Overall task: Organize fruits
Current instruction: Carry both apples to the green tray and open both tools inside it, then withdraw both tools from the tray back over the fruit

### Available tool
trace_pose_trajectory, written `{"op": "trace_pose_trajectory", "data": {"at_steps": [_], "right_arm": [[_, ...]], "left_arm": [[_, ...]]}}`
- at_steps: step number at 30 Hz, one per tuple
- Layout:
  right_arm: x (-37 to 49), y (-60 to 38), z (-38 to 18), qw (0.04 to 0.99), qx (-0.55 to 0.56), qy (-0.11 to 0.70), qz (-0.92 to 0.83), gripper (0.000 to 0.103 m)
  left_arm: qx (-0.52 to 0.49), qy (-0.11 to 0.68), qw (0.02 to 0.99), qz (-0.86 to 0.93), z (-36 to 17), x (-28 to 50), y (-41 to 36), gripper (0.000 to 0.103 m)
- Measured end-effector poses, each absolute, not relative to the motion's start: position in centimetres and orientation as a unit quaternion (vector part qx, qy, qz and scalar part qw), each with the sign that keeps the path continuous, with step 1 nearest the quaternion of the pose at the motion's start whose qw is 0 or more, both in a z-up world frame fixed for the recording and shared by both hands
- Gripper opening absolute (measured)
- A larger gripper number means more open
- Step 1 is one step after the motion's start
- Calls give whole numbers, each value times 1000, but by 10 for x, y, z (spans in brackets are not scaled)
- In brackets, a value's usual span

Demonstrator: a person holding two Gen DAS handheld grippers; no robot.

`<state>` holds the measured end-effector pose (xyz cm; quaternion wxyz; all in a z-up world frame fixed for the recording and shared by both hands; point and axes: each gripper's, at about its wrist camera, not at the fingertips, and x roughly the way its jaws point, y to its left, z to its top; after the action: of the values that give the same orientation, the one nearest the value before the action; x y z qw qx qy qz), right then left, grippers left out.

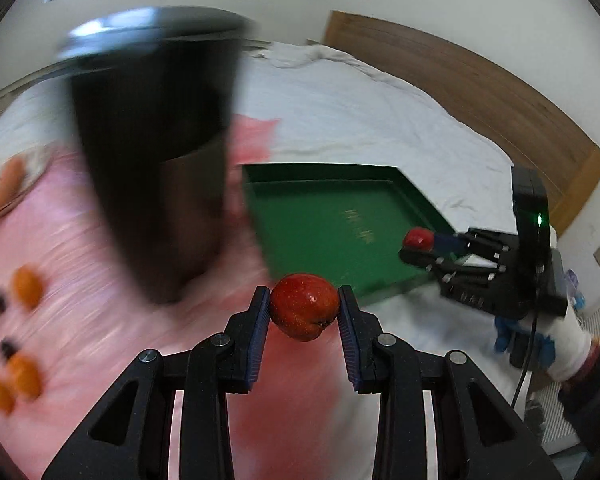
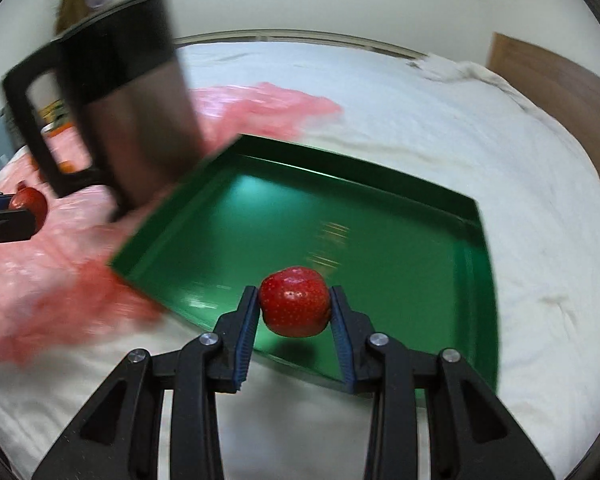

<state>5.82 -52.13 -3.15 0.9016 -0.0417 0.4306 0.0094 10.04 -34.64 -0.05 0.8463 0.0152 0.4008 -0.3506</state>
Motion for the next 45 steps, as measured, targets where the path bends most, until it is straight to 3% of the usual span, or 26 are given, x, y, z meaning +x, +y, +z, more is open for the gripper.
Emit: {"op": "trace_pose_trajectory", "data": {"at_steps": [8, 16, 25, 28, 30, 35, 38, 45], "right_arm": [[64, -580, -50, 905, -7, 423, -41, 30], [86, -601, -74, 906, -1, 419, -53, 30], [116, -618, -81, 909, -6, 414, -57, 31], [129, -620, -81, 908, -10, 415, -58, 39], [134, -623, -81, 906, -9, 419, -61, 49], [131, -621, -76, 904, -19, 423, -61, 87], [126, -621, -66, 907, -20, 416, -67, 93], [100, -614, -26, 918, -18, 390, -68, 94]], "left_arm": [[74, 420, 843, -328, -33, 146, -426, 29], [99, 450, 837, -294, -72, 153, -426, 29], [102, 460, 838, -278, -81, 134, -428, 29], [103, 463, 837, -274, -80, 134, -432, 30], [103, 465, 835, -274, -81, 139, -439, 31], [110, 460, 839, -270, -78, 141, -446, 43], [122, 448, 848, -257, -70, 136, -448, 57], [134, 425, 861, -246, -41, 131, -439, 57]]}}
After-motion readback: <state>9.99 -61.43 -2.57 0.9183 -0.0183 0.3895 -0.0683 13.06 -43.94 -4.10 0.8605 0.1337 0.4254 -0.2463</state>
